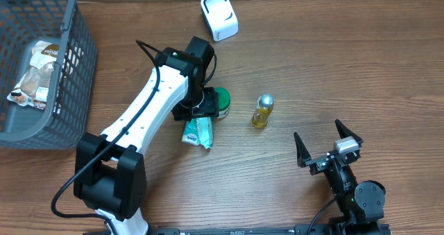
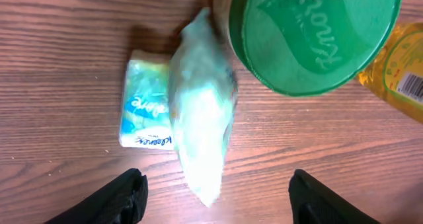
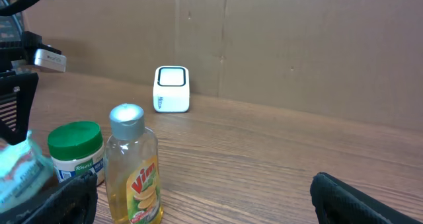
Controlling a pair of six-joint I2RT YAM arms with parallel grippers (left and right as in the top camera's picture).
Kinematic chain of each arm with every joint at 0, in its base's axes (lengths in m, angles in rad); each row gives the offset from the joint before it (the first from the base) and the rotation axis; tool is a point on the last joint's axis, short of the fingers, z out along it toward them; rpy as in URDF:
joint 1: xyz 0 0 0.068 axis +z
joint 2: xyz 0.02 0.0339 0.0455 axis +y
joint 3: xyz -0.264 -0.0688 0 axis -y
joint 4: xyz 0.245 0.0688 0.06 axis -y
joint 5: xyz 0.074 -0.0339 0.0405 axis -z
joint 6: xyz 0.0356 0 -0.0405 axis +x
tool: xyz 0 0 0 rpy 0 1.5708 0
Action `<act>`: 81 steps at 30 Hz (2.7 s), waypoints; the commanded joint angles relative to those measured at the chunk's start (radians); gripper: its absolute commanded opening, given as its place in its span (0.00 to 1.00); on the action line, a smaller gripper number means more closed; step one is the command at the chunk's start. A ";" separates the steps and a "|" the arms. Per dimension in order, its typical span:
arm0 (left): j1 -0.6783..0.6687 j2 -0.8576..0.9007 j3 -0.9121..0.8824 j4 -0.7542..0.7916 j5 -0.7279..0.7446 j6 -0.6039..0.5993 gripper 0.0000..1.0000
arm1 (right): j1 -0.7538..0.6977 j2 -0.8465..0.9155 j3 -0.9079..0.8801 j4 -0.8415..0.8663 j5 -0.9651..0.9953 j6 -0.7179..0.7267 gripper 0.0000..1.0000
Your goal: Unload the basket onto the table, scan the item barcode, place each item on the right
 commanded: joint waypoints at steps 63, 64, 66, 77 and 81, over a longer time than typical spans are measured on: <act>0.931 0.691 0.641 0.038 -0.270 0.610 0.24 | -0.003 -0.008 -0.011 0.003 -0.002 -0.001 1.00; 0.933 0.690 0.643 0.037 -0.270 0.592 0.16 | -0.003 -0.008 -0.011 0.003 -0.002 -0.001 1.00; 0.936 0.685 0.654 0.028 -0.270 0.561 0.04 | -0.003 -0.008 -0.011 0.003 -0.002 -0.001 1.00; 0.939 0.432 0.901 -0.057 -0.207 0.279 0.04 | -0.003 -0.008 -0.011 0.003 -0.002 -0.001 1.00; 0.939 0.268 0.967 -0.068 -0.196 0.185 0.04 | -0.003 -0.008 -0.011 0.003 -0.002 -0.001 1.00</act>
